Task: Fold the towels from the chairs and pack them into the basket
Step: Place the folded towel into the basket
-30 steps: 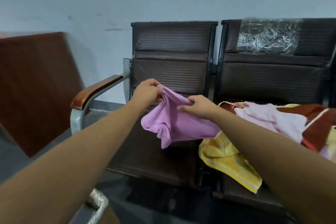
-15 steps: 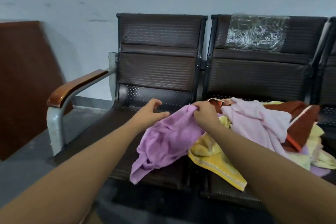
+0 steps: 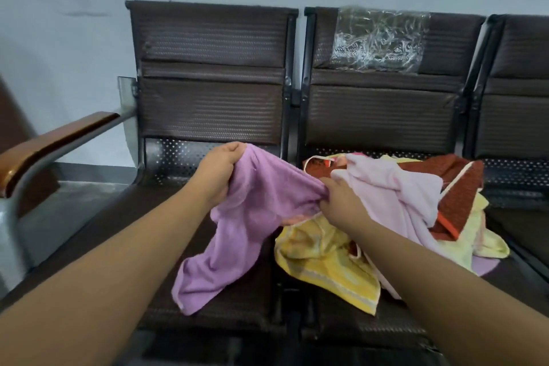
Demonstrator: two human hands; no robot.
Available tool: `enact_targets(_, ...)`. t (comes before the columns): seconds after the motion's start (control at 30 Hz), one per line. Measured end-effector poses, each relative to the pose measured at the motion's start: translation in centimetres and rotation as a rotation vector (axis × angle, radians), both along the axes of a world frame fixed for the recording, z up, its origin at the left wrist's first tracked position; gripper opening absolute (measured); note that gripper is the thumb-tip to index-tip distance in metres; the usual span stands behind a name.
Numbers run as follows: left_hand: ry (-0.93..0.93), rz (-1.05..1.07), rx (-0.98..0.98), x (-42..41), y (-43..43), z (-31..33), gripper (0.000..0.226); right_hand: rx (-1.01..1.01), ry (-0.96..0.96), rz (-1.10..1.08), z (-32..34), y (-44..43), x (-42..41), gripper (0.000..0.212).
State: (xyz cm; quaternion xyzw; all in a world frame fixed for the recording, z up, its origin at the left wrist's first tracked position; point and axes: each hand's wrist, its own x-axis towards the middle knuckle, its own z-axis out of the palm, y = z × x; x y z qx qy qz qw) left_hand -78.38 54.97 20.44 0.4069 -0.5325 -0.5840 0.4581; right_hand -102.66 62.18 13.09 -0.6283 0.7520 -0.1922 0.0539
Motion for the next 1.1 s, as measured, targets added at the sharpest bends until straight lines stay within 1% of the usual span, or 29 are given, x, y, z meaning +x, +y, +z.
enact_targets(0.07,0.126,0.121,0.038,1.8,-0.1,2.2,0.027,0.063,0.052,-0.030,1.7,-0.2,0.4,0.027)
enact_targets(0.13,0.187,0.237,0.065,4.1,0.0,3.7,0.023,0.152,0.085,-0.057,3.4,-0.5,0.9,0.026)
enact_targets(0.2,0.134,0.265,0.058,6.1,0.3,4.1,0.025,0.134,0.051,-0.077,5.1,-0.7,2.1,0.027)
enact_targets(0.27,0.059,0.255,0.053,7.8,0.9,4.1,0.029,0.058,-0.023,-0.066,6.9,-0.7,4.8,0.024)
enact_targets(0.33,-0.031,0.198,0.027,9.1,1.8,3.6,0.031,-0.057,-0.129,0.024,8.7,-0.6,8.5,0.020)
enact_targets(0.4,-0.188,0.157,0.010,10.1,3.0,3.2,0.025,-0.181,-0.246,0.125,10.5,-0.2,12.2,0.021)
enact_targets(0.47,-0.409,0.151,-0.061,10.8,4.3,2.4,0.032,-0.264,-0.370,0.171,12.2,0.2,14.9,0.021)
enact_targets(0.53,-0.686,0.168,-0.219,11.8,5.9,1.7,0.034,-0.288,-0.438,0.189,13.0,0.6,16.9,0.022)
enact_targets(0.57,-0.726,0.130,-0.233,12.4,6.9,1.3,0.041,-0.274,-0.451,0.205,12.9,0.7,17.7,0.020)
enact_targets(0.6,-0.766,0.024,-0.219,13.0,7.9,0.8,0.050,-0.245,-0.457,0.223,12.6,0.8,18.3,0.018)
enact_targets(0.63,-0.887,-0.136,-0.204,13.5,8.4,0.2,0.056,-0.221,-0.461,0.238,12.2,0.9,18.8,0.016)
enact_targets(0.67,-1.075,-0.308,-0.202,14.1,9.1,-0.8,0.052,-0.188,-0.481,0.243,11.3,0.9,19.3,0.015)
enact_targets(0.7,-1.234,-0.431,-0.184,14.5,9.5,-1.7,0.044,-0.157,-0.509,0.237,10.5,0.9,19.7,0.015)
enact_targets(0.73,-1.319,-0.483,-0.175,15.0,9.4,-2.7,0.035,-0.127,-0.558,0.234,9.5,0.9,19.8,0.017)
enact_targets(0.77,-1.290,-0.462,-0.151,15.5,9.6,-3.3,0.028,-0.088,-0.636,0.231,8.5,0.9,20.1,0.024)
enact_targets(0.8,-1.133,-0.396,-0.087,15.8,9.6,-3.7,0.023,-0.036,-0.737,0.213,7.5,0.9,20.3,0.034)
enact_targets(0.83,-0.849,-0.311,0.018,16.1,9.6,-4.0,0.021,0.031,-0.848,0.189,6.5,0.9,20.6,0.043)
enact_targets(0.87,-0.491,-0.217,0.129,16.3,9.4,-4.1,0.023,0.105,-0.950,0.156,5.3,0.8,21.0,0.042)
enact_targets(0.9,-0.155,-0.133,0.230,16.2,9.4,-3.8,0.028,0.177,-1.015,0.125,4.3,0.9,21.3,0.031)
enact_targets(0.93,0.100,-0.061,0.316,16.1,9.2,-3.5,0.033,0.245,-1.039,0.071,3.7,1.0,21.7,0.022)
enact_targets(0.97,0.255,0.001,0.354,16.1,9.1,-3.3,0.037,0.295,-1.046,0.022,3.2,1.1,22.0,0.033)
enact_targets(1.0,0.348,0.051,0.369,15.9,8.9,-3.2,0.041,0.345,-1.078,-0.026,2.6,1.0,22.1,0.050)
enact_targets(1.07,0.405,0.127,0.377,15.8,8.7,-2.9,0.043,0.469,-1.224,-0.042,2.2,0.7,22.3,0.072)
enact_targets(1.1,0.409,0.152,0.379,15.7,8.7,-2.8,0.042,0.515,-1.300,-0.012,2.3,0.6,22.3,0.075)
